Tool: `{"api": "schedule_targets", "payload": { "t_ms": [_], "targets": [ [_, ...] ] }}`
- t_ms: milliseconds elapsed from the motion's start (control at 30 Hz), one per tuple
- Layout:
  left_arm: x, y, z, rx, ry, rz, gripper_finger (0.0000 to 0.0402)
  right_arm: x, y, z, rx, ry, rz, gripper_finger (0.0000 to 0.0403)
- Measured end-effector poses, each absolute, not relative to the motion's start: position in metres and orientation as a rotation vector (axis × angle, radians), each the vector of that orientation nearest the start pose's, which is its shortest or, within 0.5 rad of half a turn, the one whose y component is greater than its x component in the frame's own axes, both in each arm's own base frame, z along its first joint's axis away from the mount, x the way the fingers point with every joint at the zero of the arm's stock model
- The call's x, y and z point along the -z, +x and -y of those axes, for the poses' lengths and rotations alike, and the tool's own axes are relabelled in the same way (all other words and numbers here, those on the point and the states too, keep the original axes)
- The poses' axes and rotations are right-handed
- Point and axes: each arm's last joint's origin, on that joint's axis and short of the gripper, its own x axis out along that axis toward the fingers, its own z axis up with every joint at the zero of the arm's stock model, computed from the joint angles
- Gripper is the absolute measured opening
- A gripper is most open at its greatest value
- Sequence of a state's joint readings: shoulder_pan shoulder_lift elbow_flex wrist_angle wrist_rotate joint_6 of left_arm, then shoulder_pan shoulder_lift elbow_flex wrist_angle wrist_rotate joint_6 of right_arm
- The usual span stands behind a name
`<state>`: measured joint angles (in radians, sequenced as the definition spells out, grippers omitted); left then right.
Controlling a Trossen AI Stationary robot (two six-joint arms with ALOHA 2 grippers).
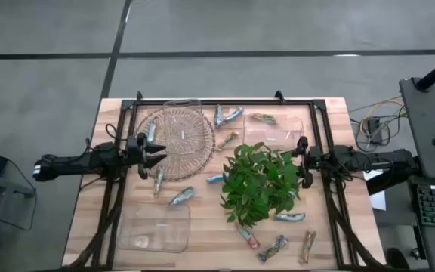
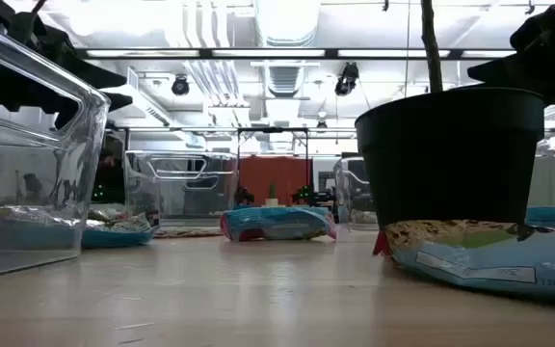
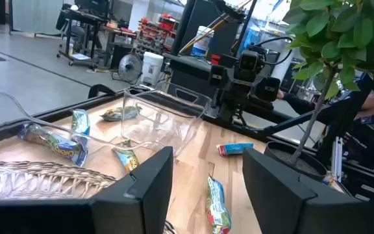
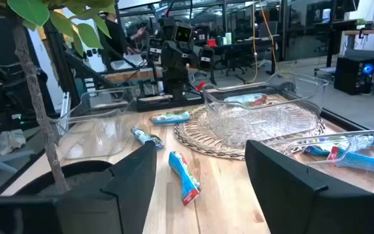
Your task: Pick and place Granola Bars by type
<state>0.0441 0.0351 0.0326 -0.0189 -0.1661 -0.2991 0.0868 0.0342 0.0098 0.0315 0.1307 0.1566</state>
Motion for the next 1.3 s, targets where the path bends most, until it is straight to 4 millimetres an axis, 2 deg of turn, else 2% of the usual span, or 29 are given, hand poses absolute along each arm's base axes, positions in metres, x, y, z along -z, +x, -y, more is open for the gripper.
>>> {"api": "schedule_targets", "payload": {
  "t_ms": [933, 1300],
  "targets": [
    [-0.1703, 0.0973, -0.0091, -0.212, -0.297, 0.012, 0.0168, -0.1672, 0.099, -0.0048, 0.043, 0.157, 0.01, 0.0224],
    [-0.1714, 0.0976, -0.0081, -0.173, -0.465, 0.036, 0.0168, -0.1673, 0.099, -0.0048, 0.043, 0.157, 0.01, 0.0224]
  ]
}}
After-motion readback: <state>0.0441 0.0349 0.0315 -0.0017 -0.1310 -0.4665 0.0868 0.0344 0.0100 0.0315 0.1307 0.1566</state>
